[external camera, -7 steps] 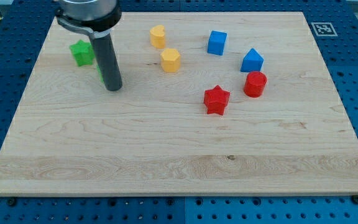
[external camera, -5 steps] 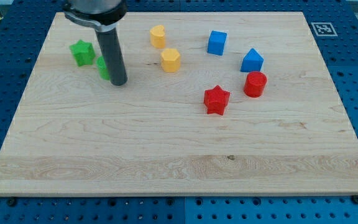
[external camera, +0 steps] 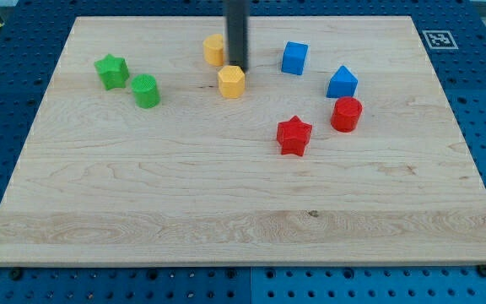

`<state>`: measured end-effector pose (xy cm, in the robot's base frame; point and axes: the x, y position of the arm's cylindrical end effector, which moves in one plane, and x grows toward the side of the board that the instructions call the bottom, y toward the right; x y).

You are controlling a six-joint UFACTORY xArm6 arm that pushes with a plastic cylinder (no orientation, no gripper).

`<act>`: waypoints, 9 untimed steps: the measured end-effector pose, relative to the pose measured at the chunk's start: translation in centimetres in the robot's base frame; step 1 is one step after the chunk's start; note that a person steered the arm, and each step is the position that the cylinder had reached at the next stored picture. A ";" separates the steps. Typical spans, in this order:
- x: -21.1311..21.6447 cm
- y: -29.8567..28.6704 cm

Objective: Slide the yellow hexagon to the green circle

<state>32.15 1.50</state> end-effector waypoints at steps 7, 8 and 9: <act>3.2 -3.8; 3.2 -4.8; 4.0 -6.2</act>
